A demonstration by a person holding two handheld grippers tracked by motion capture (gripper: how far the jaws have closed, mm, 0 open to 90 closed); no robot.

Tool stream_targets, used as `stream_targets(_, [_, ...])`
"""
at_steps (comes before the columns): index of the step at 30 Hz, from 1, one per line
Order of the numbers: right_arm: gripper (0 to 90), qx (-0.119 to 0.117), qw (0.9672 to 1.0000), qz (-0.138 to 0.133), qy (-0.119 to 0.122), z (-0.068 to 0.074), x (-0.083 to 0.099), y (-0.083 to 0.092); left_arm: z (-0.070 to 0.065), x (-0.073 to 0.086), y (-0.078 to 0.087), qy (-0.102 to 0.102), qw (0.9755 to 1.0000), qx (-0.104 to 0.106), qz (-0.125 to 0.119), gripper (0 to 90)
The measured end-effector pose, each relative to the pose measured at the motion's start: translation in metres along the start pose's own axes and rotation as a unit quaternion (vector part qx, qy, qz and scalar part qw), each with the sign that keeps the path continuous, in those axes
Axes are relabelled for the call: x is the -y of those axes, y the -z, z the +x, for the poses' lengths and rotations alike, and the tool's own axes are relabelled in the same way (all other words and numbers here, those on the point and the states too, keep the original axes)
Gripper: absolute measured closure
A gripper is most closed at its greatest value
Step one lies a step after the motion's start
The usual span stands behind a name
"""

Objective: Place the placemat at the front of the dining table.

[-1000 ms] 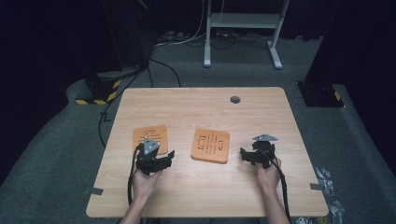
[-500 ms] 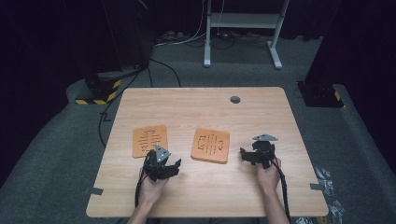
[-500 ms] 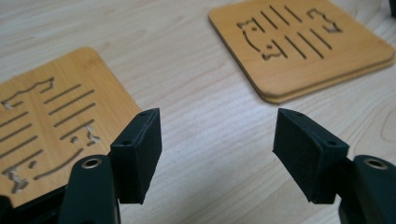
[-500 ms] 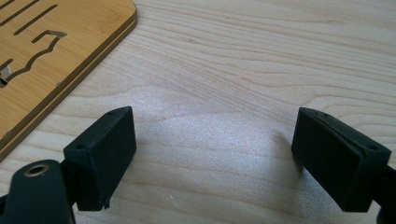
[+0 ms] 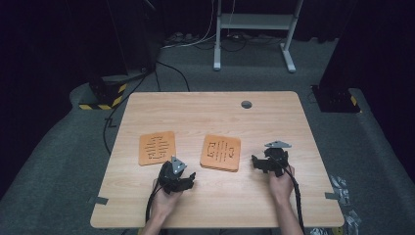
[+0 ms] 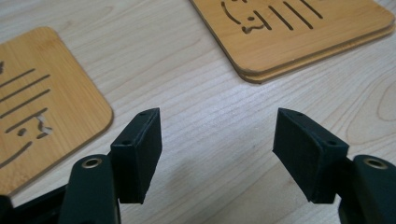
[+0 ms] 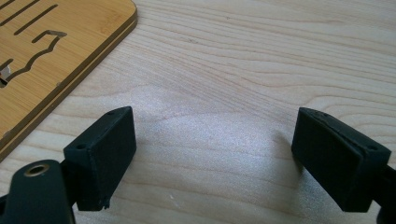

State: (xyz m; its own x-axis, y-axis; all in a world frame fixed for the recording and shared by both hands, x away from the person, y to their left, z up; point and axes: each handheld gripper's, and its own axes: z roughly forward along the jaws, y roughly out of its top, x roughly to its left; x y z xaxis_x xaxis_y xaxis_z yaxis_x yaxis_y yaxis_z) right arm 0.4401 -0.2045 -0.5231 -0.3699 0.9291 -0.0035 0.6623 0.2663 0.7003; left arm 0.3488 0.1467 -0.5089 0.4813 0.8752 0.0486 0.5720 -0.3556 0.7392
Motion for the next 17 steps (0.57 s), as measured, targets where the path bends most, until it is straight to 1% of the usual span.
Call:
stream_targets(1, [13.6,0.0,1.0,0.0,0.0,0.0,0.0,0.0,-0.002,0.0,-0.002,0.003,1.0,-0.001,0.003,32.1])
stream_targets(2, [13.6,0.0,1.0,0.0,0.001,0.0,0.0,0.0,-0.002,0.0,-0.003,0.0,1.0,-0.001,0.002,32.1])
stream_targets(3, [13.6,0.0,1.0,0.0,0.001,0.0,0.0,0.0,-0.004,0.002,-0.004,0.003,1.0,-0.001,0.002,32.1])
stream_targets(4, [13.6,0.0,1.0,0.0,0.0,0.0,0.0,0.0,-0.004,0.003,-0.007,-0.002,1.0,-0.002,0.003,32.6])
stream_targets(5, [13.6,0.0,1.0,0.0,0.0,0.0,0.0,0.0,-0.004,0.005,-0.009,0.001,1.0,-0.003,0.007,32.6])
stream_targets(6, [13.6,0.0,1.0,0.0,0.0,0.0,0.0,0.0,-0.005,0.008,-0.012,0.008,1.0,0.0,0.004,32.6])
stream_targets(8, [13.6,0.0,1.0,0.0,0.0,0.0,0.0,0.0,-0.001,0.013,-0.012,0.029,0.9995,0.009,-0.011,31.7])
stream_targets(9, [13.6,0.0,1.0,0.0,0.0,0.0,0.0,0.0,-0.001,0.014,-0.012,0.032,0.9994,0.006,-0.011,31.6])
stream_targets(14, [13.6,0.0,1.0,0.0,0.0,0.0,0.0,0.0,-0.001,0.015,-0.011,0.032,0.9994,0.003,-0.011,29.7])
stream_targets(15, [13.6,0.0,1.0,0.0,-0.001,0.0,0.0,0.0,-0.001,0.015,-0.011,0.034,0.9994,0.002,-0.01,29.4])
stream_targets(16, [13.6,0.0,1.0,0.0,0.0,0.0,0.0,0.0,-0.002,0.015,-0.01,0.04,0.9991,0.002,-0.01,28.8])
stream_targets(17, [13.6,0.0,1.0,0.0,0.0,0.0,0.0,0.0,-0.001,0.016,-0.01,0.038,0.9992,0.003,-0.009,28.2])
